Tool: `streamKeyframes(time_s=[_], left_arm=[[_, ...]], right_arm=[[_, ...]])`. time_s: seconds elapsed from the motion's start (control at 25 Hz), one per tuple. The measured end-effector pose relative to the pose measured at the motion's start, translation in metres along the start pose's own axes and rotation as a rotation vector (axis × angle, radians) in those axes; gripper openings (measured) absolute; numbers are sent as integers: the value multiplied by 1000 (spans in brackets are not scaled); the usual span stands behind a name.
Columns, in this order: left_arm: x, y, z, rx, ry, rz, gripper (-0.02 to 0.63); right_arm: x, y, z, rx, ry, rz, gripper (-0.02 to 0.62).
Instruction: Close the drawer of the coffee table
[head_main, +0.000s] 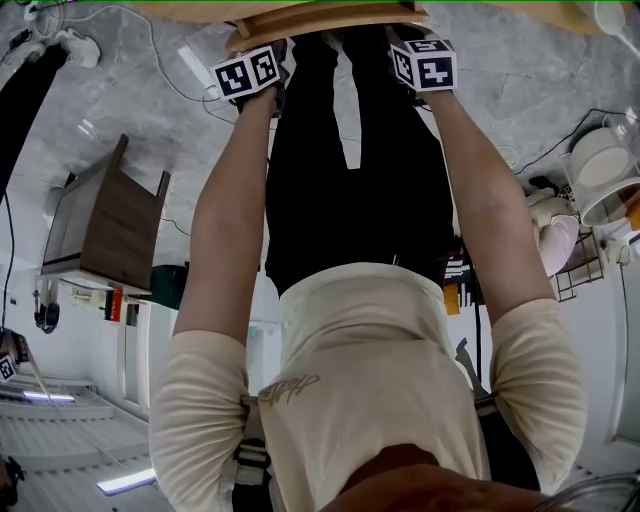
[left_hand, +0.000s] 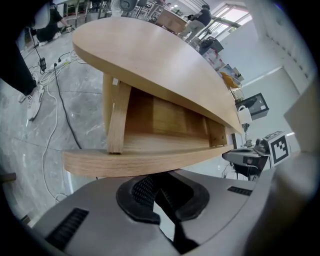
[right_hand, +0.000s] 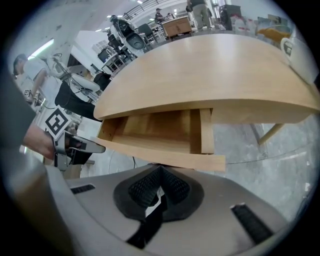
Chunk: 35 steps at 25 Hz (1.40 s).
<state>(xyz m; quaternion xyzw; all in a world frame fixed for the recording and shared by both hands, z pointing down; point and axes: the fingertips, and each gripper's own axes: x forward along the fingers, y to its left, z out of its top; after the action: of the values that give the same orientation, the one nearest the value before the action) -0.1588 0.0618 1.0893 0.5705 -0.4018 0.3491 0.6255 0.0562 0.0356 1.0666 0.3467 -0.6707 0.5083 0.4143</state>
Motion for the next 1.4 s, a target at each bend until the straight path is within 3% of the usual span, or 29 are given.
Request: streamKeyframes(time_s=[0.52, 1.2, 1.4], left_arm=[[-2, -3, 3, 16, -2, 5, 5], [-4, -6, 39, 45, -37, 9, 5], [-4, -9, 48, 75, -64, -1, 5]], right_arm=[[-1, 0, 5, 16, 21, 13, -6], [-4, -4, 37, -68, 5, 34, -6], [-3, -6, 47, -15, -31, 39, -6]])
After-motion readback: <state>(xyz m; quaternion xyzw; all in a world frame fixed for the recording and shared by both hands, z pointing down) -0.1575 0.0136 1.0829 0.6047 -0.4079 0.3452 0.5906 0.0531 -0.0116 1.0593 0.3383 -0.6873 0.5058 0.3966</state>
